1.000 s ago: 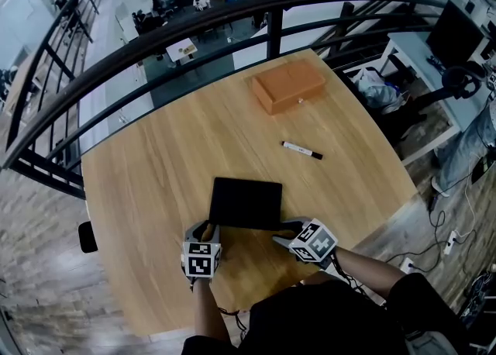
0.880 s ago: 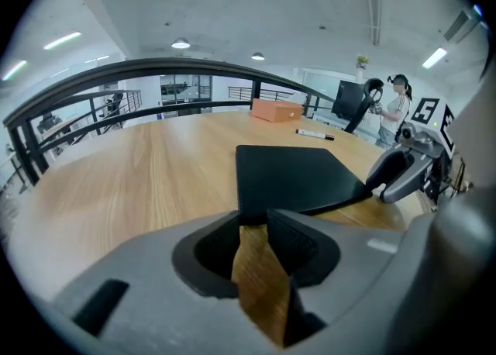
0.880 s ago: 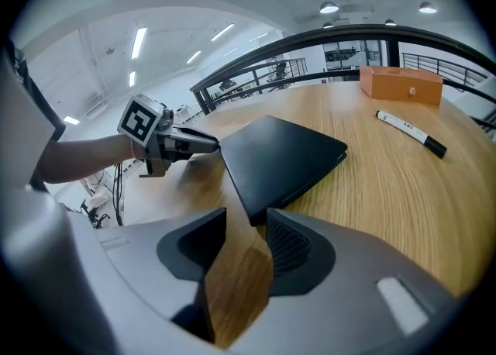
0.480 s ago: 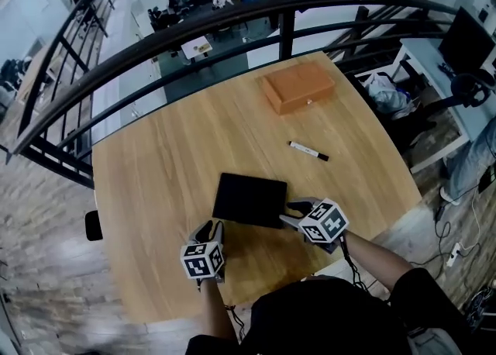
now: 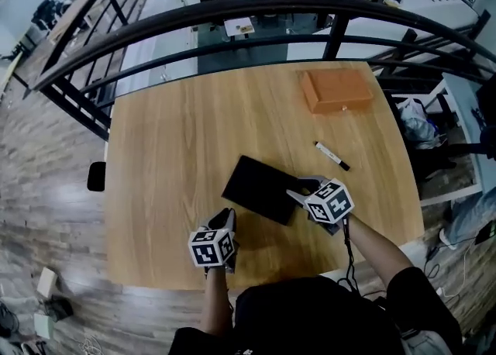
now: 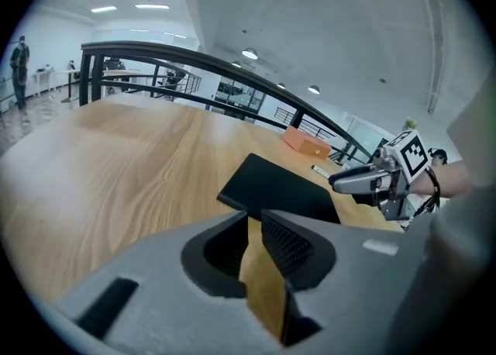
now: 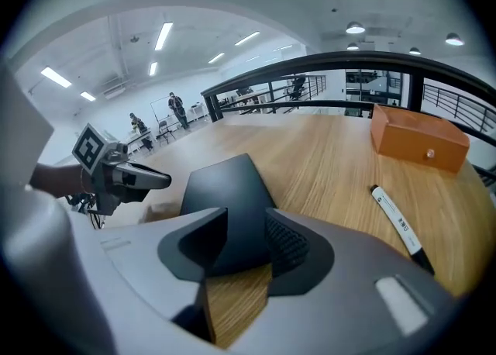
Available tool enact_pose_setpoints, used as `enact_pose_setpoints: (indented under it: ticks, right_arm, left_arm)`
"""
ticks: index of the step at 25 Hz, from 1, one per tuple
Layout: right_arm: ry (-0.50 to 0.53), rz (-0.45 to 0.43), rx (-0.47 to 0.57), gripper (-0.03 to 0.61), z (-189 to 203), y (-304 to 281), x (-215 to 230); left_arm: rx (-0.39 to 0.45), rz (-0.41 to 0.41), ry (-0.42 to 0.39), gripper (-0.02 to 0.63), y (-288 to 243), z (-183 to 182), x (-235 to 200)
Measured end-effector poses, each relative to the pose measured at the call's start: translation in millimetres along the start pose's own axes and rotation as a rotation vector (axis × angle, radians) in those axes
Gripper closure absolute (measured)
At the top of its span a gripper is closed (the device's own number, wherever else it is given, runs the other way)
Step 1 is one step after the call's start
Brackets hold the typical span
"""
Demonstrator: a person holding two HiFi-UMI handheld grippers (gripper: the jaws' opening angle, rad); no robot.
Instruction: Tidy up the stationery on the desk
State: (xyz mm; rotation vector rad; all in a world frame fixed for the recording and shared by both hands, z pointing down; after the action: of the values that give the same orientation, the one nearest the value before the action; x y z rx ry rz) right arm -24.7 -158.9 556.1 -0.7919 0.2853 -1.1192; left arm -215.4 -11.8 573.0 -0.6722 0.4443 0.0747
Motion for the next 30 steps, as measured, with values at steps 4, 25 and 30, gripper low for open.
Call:
enact_pose_setpoints:
  ticks: [4,25,30]
  right_arm:
    - [0.033,-0.004,-0.033,0.407,-8,-12,15]
    - [0.031,-0.113,-0.145,0.390,4,-32,21]
    - [0.025,-0.123,-0.149,0.397,7,-30,14]
  left_arm:
    - [0.002,0.008,0.053,0.533,-4,3,5]
    - [-0.028,0.028,0.154,0.419,-28,2,16]
    - [-0.030,0.018,0.144,0.419,-30,-3,13]
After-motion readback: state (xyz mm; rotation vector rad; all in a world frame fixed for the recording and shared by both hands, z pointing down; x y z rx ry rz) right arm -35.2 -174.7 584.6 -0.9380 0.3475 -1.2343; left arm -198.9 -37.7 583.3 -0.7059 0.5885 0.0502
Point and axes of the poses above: the fingertips, and each gripper's own axes: y backward along the fingers, x to its right, z out of its underside, the point moved 5 cm from there along y, backward along the fingers, and after that the axes turned 4 degrees about z, right-handed, at the moved point
